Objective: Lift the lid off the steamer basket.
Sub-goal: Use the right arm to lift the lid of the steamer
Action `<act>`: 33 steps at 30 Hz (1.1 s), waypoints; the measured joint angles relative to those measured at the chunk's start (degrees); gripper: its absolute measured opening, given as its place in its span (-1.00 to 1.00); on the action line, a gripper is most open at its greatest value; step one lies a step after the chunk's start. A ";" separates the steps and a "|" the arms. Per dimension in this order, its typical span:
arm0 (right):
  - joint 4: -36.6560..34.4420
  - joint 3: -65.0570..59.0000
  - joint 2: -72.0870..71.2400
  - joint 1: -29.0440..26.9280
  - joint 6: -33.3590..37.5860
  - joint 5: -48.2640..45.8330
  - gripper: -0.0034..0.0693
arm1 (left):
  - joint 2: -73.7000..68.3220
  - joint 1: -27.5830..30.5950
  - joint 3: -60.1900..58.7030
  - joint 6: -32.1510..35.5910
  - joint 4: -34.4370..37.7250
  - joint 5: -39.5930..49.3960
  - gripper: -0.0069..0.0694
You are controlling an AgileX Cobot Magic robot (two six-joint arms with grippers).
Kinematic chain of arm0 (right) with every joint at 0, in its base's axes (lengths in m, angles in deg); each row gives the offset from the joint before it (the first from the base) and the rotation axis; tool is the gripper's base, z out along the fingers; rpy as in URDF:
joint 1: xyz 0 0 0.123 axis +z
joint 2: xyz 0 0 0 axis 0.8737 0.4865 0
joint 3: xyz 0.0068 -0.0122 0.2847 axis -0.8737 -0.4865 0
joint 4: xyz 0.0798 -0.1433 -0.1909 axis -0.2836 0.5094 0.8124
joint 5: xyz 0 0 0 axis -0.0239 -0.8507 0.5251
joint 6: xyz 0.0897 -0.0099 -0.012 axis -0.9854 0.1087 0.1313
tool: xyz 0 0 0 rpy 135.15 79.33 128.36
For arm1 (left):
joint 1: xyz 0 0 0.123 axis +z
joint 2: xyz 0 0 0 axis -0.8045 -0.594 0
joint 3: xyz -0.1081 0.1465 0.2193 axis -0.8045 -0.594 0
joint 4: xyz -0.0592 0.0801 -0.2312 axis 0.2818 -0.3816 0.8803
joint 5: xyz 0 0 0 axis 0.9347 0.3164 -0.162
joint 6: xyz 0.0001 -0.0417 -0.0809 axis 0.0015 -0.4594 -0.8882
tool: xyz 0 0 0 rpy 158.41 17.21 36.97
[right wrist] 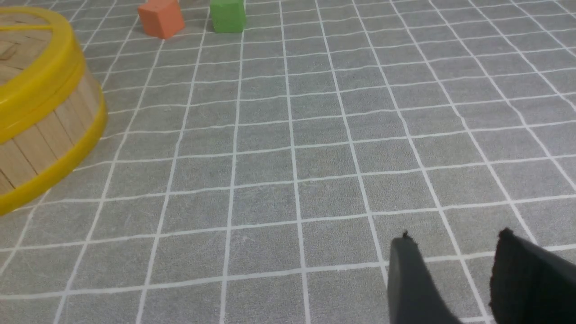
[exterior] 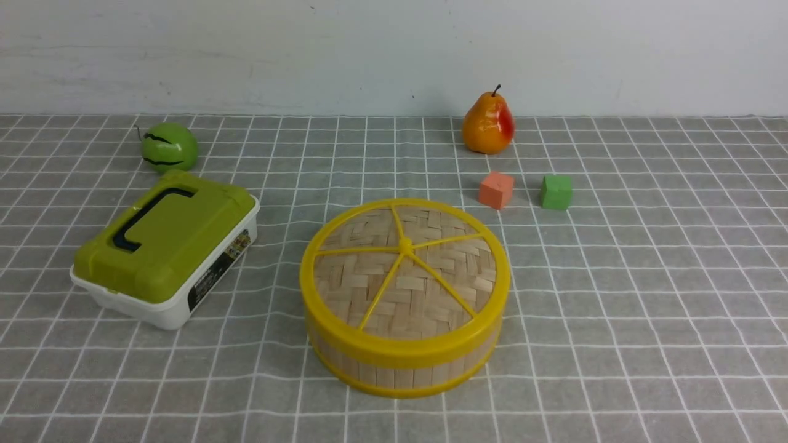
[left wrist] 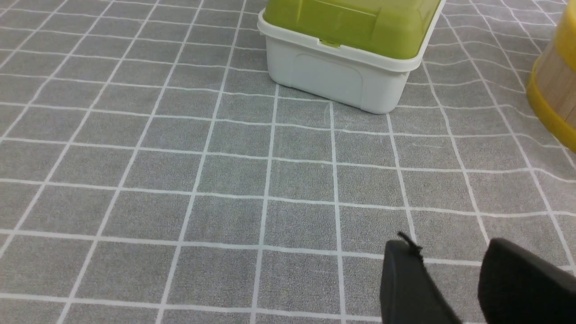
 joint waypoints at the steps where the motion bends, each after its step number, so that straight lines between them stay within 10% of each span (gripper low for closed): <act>1: 0.00 0.00 0.00 0.00 0.00 0.00 -0.24 | 0.00 0.00 0.00 0.00 0.00 0.00 -0.19; 33: 2.71 0.00 0.00 0.00 0.00 0.06 -0.24 | 0.00 0.00 0.00 0.00 0.00 0.19 -0.19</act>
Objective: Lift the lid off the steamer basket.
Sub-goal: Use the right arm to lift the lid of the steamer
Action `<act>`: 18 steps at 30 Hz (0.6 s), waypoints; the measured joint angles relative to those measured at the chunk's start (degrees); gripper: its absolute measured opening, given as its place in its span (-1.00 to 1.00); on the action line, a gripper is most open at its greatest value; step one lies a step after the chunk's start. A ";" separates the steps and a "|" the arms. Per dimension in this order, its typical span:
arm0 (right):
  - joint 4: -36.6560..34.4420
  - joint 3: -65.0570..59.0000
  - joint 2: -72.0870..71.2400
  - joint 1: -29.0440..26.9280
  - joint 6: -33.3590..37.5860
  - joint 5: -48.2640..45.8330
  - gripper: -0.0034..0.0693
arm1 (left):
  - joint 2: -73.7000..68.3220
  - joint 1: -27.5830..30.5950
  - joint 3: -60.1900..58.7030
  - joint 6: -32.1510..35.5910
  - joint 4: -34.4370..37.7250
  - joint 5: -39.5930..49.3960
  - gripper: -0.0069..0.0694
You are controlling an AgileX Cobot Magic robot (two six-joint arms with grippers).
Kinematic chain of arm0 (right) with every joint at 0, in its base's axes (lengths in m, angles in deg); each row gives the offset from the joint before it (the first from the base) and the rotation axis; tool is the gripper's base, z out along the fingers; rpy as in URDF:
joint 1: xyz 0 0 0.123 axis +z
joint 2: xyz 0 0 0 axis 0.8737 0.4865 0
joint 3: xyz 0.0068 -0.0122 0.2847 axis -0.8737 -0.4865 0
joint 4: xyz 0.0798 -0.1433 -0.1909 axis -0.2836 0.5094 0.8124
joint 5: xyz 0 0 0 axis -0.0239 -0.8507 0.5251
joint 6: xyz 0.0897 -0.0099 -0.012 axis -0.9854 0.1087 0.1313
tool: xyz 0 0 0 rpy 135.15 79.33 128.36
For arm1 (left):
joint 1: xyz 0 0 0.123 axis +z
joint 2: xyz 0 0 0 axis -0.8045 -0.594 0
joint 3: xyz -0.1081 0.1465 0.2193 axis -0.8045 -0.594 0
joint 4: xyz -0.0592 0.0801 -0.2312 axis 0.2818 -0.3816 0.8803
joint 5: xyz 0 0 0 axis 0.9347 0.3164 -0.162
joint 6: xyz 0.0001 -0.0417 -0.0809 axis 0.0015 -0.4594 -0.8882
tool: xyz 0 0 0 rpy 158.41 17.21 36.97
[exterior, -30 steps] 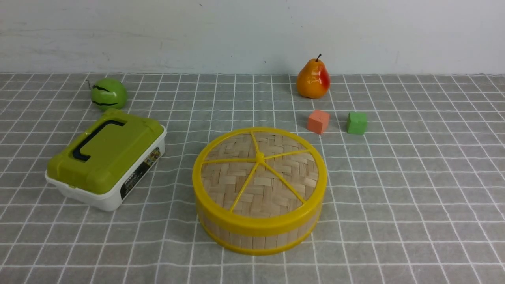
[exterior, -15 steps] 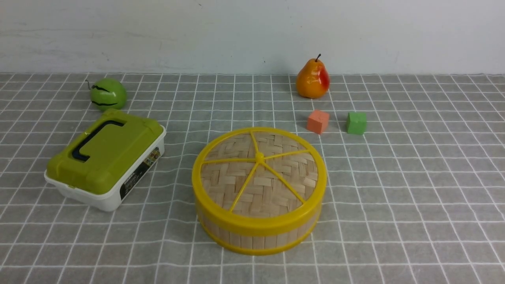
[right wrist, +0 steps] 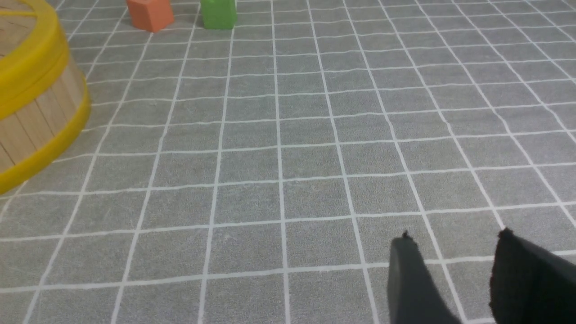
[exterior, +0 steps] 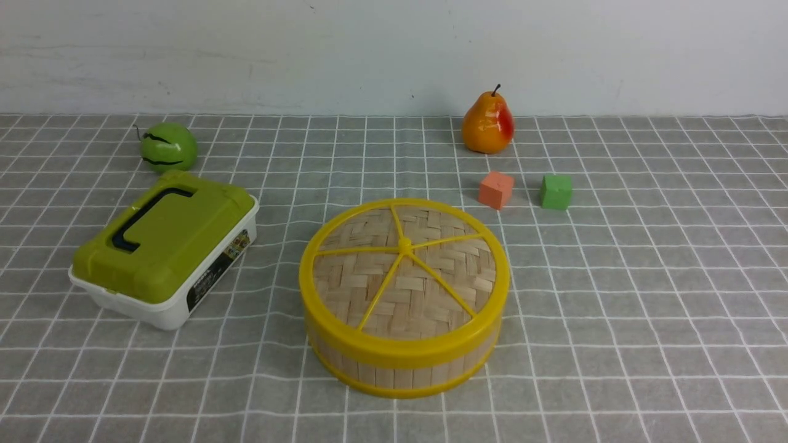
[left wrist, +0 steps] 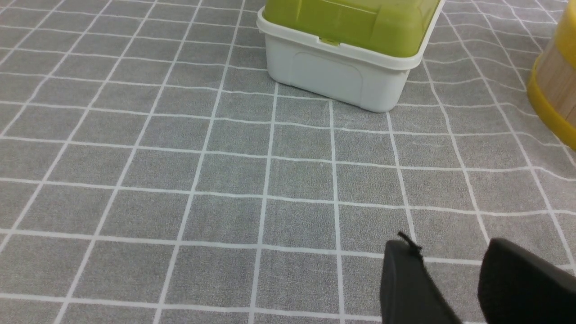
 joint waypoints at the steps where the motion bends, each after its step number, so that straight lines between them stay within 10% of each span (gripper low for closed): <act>1: -0.69 0.00 0.00 0.00 0.00 0.00 -0.24 | 0.00 0.00 0.00 0.00 0.00 0.00 -0.19; 5: -5.95 0.00 0.00 0.00 -2.64 0.29 -0.24 | 0.00 0.00 0.00 0.00 0.00 0.00 -0.19; 12: -40.37 -0.43 0.00 0.00 -24.44 -0.20 -0.24 | 0.00 0.00 0.00 0.00 0.00 0.00 -0.19; 18: -40.33 -0.47 0.00 0.00 -22.69 -0.59 -0.24 | 0.00 0.00 0.00 0.00 0.00 0.00 -0.19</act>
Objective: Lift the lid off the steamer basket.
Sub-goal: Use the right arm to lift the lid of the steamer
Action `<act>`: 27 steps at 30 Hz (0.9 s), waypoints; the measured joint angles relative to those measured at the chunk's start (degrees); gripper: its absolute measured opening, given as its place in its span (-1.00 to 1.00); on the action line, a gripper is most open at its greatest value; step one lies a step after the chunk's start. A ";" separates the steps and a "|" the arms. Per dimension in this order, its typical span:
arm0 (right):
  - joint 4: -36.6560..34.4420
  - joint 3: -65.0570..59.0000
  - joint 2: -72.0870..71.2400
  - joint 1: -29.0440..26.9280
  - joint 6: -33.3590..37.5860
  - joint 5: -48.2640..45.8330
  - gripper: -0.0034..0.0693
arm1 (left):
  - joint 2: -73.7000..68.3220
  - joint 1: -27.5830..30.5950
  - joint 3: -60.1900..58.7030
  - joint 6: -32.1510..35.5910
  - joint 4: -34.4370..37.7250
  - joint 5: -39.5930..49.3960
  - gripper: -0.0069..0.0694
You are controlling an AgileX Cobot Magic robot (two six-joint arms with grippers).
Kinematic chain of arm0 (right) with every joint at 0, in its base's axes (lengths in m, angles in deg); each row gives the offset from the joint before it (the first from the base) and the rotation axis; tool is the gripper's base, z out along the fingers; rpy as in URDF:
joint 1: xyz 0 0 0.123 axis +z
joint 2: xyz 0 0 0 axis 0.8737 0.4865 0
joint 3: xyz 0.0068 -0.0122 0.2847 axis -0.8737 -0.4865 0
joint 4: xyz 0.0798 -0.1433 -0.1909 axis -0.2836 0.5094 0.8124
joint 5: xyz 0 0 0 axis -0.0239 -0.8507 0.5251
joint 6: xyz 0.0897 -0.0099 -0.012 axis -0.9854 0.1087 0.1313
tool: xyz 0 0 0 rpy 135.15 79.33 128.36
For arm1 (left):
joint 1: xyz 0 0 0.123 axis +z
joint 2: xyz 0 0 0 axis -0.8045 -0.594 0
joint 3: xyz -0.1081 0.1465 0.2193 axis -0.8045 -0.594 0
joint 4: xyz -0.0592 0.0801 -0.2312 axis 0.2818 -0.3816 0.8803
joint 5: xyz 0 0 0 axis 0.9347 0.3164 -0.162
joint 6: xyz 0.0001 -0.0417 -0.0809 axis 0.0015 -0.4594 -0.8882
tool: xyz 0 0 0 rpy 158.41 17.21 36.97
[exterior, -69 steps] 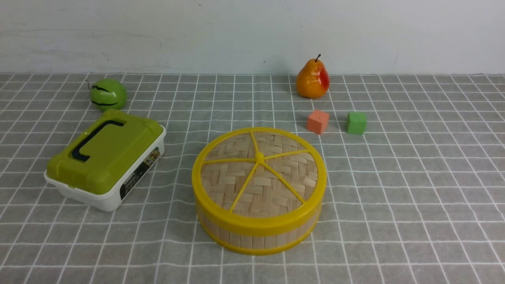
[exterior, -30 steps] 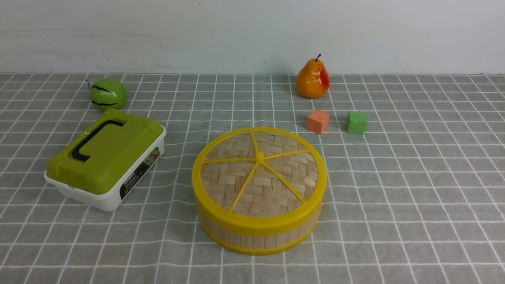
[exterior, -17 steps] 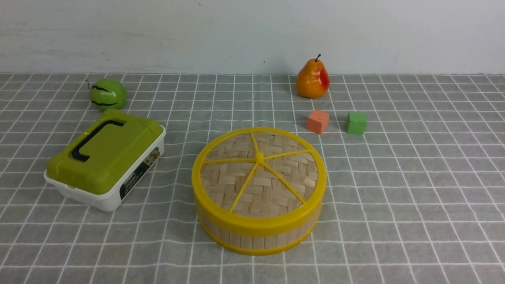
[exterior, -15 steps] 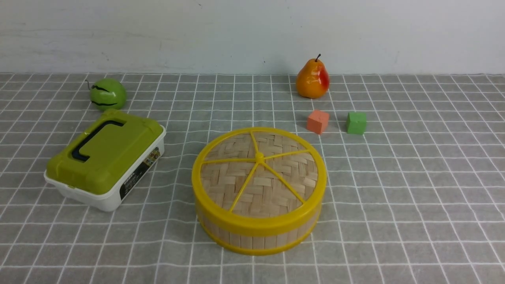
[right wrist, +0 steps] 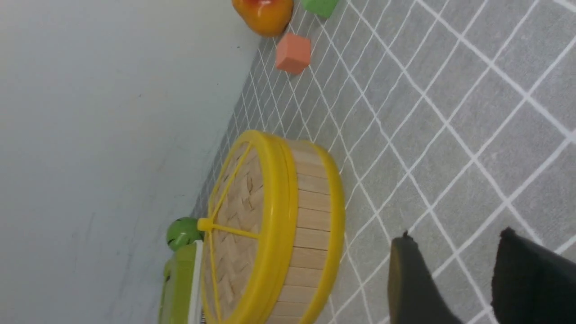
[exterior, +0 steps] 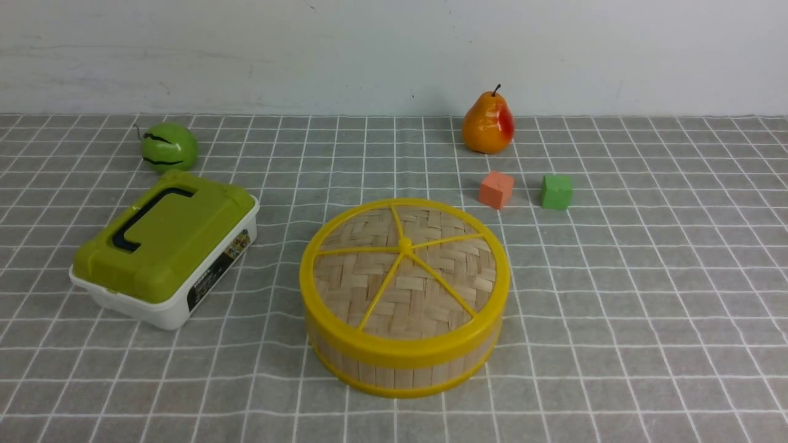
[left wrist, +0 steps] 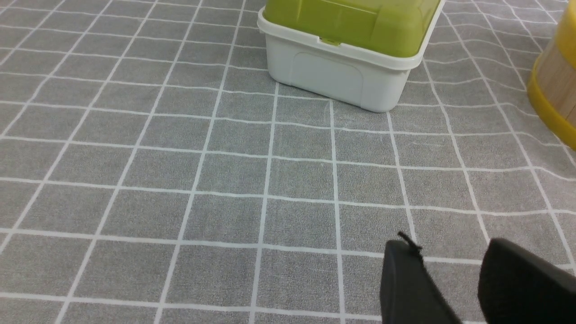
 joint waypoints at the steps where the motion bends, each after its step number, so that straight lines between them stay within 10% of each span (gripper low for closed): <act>1: 1.40 0.00 0.00 0.00 1.11 0.12 -0.24 | 0.00 0.00 0.00 0.00 0.00 0.00 -0.19; 8: 3.15 5.33 0.30 0.00 15.82 -4.13 -0.31 | 0.00 0.00 0.00 0.00 0.00 0.00 -0.19; 13: 5.39 26.36 13.67 0.00 37.08 -15.58 -0.86 | 0.00 0.00 0.00 0.00 0.00 0.00 -0.19; 19: 5.38 55.09 40.04 0.00 58.55 -37.16 -0.93 | 0.00 0.00 0.00 0.00 0.00 -0.05 -0.19; 27: 12.54 73.95 62.57 10.62 61.18 -46.41 -0.90 | 0.00 0.00 0.00 0.00 0.00 -0.05 -0.19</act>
